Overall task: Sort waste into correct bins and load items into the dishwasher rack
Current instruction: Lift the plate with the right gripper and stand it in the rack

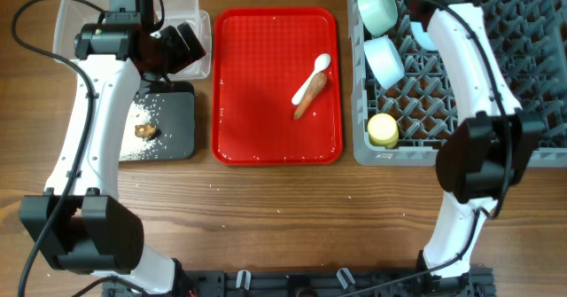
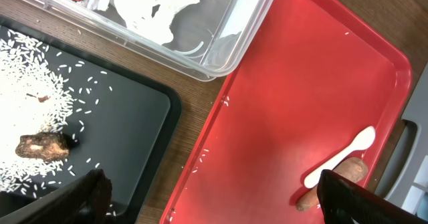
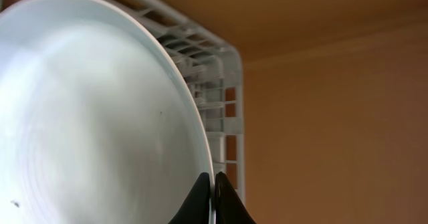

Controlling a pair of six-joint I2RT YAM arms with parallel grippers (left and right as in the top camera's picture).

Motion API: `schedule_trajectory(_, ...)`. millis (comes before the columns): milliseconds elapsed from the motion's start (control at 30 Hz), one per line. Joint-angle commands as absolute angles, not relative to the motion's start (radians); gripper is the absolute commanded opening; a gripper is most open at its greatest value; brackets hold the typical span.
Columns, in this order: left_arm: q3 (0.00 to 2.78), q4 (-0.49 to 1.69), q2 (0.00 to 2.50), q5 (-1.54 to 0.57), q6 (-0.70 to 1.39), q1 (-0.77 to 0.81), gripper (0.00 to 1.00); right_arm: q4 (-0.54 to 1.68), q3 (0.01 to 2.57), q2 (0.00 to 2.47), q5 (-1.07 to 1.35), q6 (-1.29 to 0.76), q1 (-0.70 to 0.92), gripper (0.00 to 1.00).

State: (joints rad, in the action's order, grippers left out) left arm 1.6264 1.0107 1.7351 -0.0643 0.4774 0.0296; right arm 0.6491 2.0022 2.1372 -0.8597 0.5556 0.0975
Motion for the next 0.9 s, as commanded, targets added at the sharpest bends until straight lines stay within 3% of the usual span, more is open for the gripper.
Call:
schedule_trajectory(0,1.638,1.011,1.736,-0.051,0.479,0.025,1.0,0.641,2.001,2.153,-0.804,0.548,0.097,0.04)
schedule_trajectory(67,1.638,1.011,1.736,-0.051,0.479,0.025,1.0,0.643,2.001,2.153,-0.738,0.543,0.1,0.07)
schedule_trajectory(100,1.638,1.011,1.736,-0.051,0.479,0.025,1.0,0.649,2.001,2.153,-0.709,0.542,0.102,0.14)
schedule_trajectory(233,1.638,1.011,1.736,-0.051,0.479,0.025,1.0,0.658,2.001,2.152,-0.668,0.432,0.106,0.98)
schedule_trajectory(367,1.638,1.011,1.736,-0.051,0.479,0.025,1.0,0.712,2.003,2.105,-0.598,0.245,0.106,1.0)
schedule_trajectory(433,1.638,1.011,1.736,-0.051,0.479,0.025,1.0,0.773,2.003,2.051,-0.445,0.227,0.106,1.0)
schedule_trajectory(500,1.638,1.011,1.736,-0.051,0.479,0.025,1.0,0.88,2.003,1.915,-0.109,0.097,0.106,1.0)
schedule_trajectory(633,1.638,1.011,1.736,-0.051,0.479,0.025,1.0,0.976,2.003,1.824,0.13,-0.014,0.106,1.0)
schedule_trajectory(867,1.638,1.011,1.736,-0.051,0.479,0.025,1.0,1.139,2.003,1.754,0.175,-0.062,0.1,1.0)
